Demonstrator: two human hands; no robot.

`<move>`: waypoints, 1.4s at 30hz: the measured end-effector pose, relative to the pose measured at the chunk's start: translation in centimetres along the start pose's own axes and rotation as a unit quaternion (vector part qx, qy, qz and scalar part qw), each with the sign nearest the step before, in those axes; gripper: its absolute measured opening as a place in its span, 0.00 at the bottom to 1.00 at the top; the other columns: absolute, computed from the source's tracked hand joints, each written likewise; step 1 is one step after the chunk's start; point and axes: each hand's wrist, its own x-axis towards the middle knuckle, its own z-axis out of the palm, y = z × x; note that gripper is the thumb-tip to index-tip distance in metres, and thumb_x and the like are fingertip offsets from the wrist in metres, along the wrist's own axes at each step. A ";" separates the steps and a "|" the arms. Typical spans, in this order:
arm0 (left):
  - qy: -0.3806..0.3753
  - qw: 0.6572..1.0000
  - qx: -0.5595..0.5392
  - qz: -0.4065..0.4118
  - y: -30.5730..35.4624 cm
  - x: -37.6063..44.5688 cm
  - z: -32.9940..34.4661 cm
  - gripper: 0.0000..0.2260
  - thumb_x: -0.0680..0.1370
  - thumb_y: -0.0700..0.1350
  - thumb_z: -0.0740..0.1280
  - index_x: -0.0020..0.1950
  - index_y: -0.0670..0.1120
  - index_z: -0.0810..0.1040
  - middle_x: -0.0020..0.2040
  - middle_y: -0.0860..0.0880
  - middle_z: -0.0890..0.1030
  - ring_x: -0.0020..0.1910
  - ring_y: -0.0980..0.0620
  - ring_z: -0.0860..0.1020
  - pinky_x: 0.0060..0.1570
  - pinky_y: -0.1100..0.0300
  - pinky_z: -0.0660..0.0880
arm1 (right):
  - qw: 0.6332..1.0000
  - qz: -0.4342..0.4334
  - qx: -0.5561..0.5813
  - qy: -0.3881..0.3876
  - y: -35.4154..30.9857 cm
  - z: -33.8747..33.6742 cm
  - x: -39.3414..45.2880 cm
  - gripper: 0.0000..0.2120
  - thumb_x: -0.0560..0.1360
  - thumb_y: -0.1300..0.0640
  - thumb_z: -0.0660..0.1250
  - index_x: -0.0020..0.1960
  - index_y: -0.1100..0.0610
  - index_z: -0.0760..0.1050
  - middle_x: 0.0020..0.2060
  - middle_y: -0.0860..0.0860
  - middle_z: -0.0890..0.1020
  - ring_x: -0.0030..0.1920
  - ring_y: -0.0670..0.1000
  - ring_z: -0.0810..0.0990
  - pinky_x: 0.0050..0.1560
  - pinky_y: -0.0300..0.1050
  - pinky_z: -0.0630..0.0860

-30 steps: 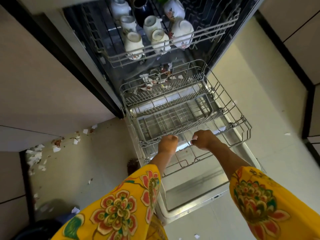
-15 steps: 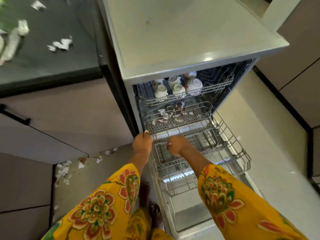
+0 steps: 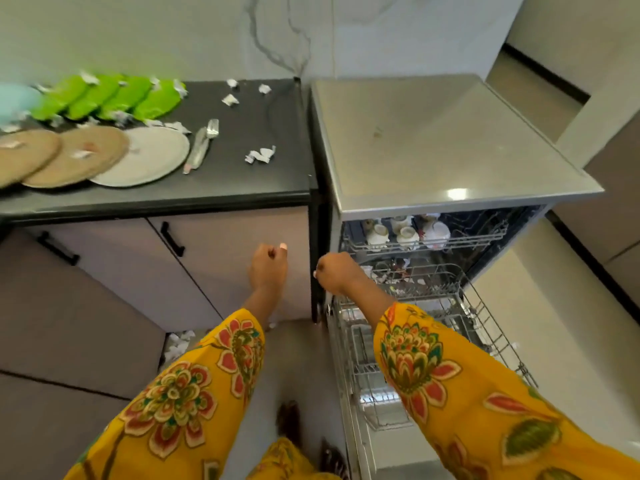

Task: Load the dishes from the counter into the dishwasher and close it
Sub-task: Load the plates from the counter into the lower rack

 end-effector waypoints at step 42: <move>0.026 0.966 -0.131 -0.220 0.5 26.3 -24.5 0.29 0.79 0.56 0.59 0.75 0.41 0.59 0.74 0.41 0.56 0.69 0.40 0.63 0.66 0.49 0.65 | 0.995 -0.072 0.003 0.068 -29.4 -3.8 18.9 0.16 0.78 0.53 0.60 0.57 0.61 0.78 0.55 0.59 0.79 0.55 0.58 0.76 0.56 0.51 0.74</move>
